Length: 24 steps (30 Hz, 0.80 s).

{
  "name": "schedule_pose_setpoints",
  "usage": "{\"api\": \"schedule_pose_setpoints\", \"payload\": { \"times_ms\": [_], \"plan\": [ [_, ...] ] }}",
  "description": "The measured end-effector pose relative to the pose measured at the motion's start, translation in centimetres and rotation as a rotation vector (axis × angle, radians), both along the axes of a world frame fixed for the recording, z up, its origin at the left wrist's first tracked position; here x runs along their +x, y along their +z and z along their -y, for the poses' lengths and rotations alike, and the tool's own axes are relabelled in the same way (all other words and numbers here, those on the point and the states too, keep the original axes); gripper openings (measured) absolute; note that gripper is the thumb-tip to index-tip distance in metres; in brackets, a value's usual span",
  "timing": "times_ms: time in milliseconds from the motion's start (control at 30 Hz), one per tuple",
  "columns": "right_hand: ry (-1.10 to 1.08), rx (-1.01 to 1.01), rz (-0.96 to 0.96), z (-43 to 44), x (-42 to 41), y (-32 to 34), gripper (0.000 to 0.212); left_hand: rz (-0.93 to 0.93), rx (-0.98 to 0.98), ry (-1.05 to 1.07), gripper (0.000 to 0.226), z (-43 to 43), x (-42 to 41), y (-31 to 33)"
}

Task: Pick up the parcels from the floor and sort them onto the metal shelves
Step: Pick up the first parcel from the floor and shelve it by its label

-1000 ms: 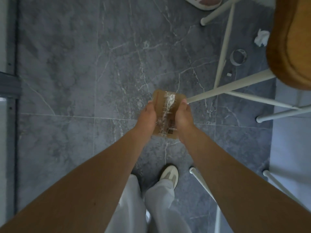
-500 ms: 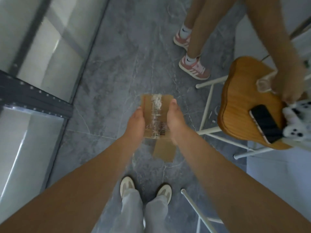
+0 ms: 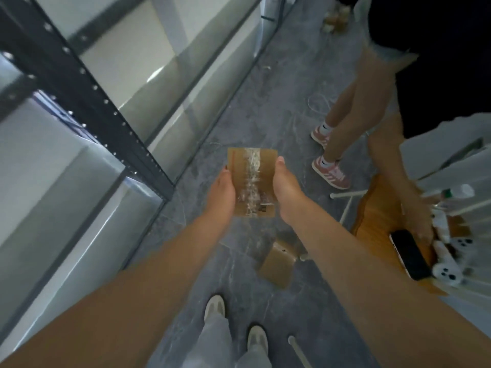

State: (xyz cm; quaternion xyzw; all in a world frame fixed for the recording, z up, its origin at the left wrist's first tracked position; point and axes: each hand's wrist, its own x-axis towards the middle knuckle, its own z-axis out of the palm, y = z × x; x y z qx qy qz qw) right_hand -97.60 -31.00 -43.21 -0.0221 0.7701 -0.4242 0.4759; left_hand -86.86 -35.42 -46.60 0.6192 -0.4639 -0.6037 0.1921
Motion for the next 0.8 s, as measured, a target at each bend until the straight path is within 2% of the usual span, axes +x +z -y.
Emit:
{"api": "schedule_pose_setpoints", "payload": {
  "times_ms": [200, 333, 467, 667, 800],
  "plan": [
    [0.113, -0.157, -0.058, 1.1, 2.9, 9.5, 0.063, 0.016, -0.199, 0.051, 0.050, 0.4, 3.7, 9.8],
    [0.225, -0.296, -0.069, 2.3, 5.2, 15.9, 0.061, -0.047, -0.326, 0.130, 0.041, 0.6, 7.2, 16.9],
    [0.315, -0.413, -0.082, 3.2, 7.9, 21.5, 0.056, -0.090, -0.463, 0.090, 0.031, -0.3, 11.1, 22.8],
    [0.497, -0.516, -0.123, 3.2, 12.7, 29.1, 0.054, -0.074, -0.628, 0.189, 0.040, -2.6, 16.5, 30.0],
    [0.570, -0.606, -0.124, 2.7, 15.1, 33.2, 0.041, -0.085, -0.729, 0.250, 0.043, -3.6, 18.9, 33.4]
  ]
}}
